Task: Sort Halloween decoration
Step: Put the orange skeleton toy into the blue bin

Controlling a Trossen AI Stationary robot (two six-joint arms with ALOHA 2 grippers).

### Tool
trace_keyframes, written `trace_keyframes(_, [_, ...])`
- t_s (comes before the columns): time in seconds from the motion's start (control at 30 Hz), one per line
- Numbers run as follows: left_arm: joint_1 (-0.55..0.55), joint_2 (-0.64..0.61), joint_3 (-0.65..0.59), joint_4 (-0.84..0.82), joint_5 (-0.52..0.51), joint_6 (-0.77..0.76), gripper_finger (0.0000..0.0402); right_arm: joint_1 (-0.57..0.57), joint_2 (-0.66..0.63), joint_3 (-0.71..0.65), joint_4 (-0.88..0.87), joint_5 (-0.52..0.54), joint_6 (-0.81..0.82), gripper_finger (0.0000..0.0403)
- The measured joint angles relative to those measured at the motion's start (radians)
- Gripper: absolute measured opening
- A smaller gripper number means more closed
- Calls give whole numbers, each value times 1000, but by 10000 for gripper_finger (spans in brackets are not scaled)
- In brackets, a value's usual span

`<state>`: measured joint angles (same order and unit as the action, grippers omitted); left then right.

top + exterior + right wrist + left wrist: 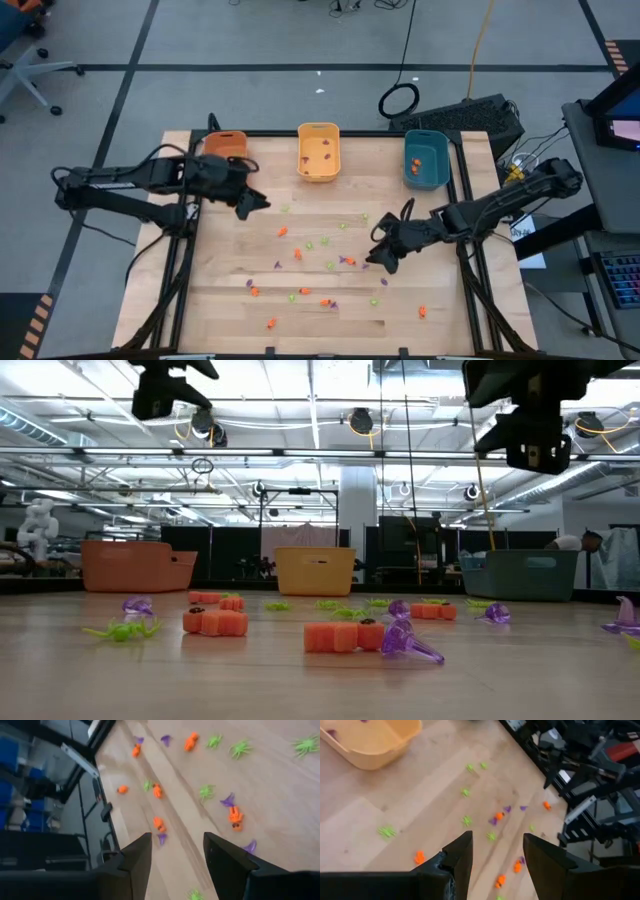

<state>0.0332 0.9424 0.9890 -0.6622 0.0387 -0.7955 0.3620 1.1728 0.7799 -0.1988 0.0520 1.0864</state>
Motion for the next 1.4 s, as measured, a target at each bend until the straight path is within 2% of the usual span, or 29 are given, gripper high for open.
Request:
trace_keyframes(0.17, [-134, 0, 0, -8, -65, -89, 173, 84, 0, 0, -28, -3, 16, 178])
trace_keyframes(0.43, [-309, 61, 0, -67, -127, -178, 173, 279, 0, 0, -49, -1, 151, 172])
trace_keyframes(0.5, [-338, 92, 0, -64, -131, -194, 173, 309, 1, 0, -68, 37, 154, 172])
trace_keyframes(0.57, [-363, 124, 0, -54, -134, -209, 173, 323, 7, 0, -67, 122, 161, 172])
trace_keyframes(0.7, [-400, 187, 0, -45, -128, -221, 173, 308, 33, 0, -75, 327, 112, 180])
trace_keyframes(0.87, [-416, 225, 0, -38, -144, -293, 173, 272, 112, 0, -49, 449, -99, 202])
trace_keyframes(1.03, [-416, 228, 0, 21, -206, -299, 173, 241, 235, 0, 19, 469, -249, 214])
trace_keyframes(1.27, [-415, 228, 0, 28, -235, -299, 173, 187, 368, 0, 139, 394, -264, 211])
trace_keyframes(1.4, [-415, 228, 0, 27, -236, -284, 173, 164, 409, 0, 174, 388, -280, 211])
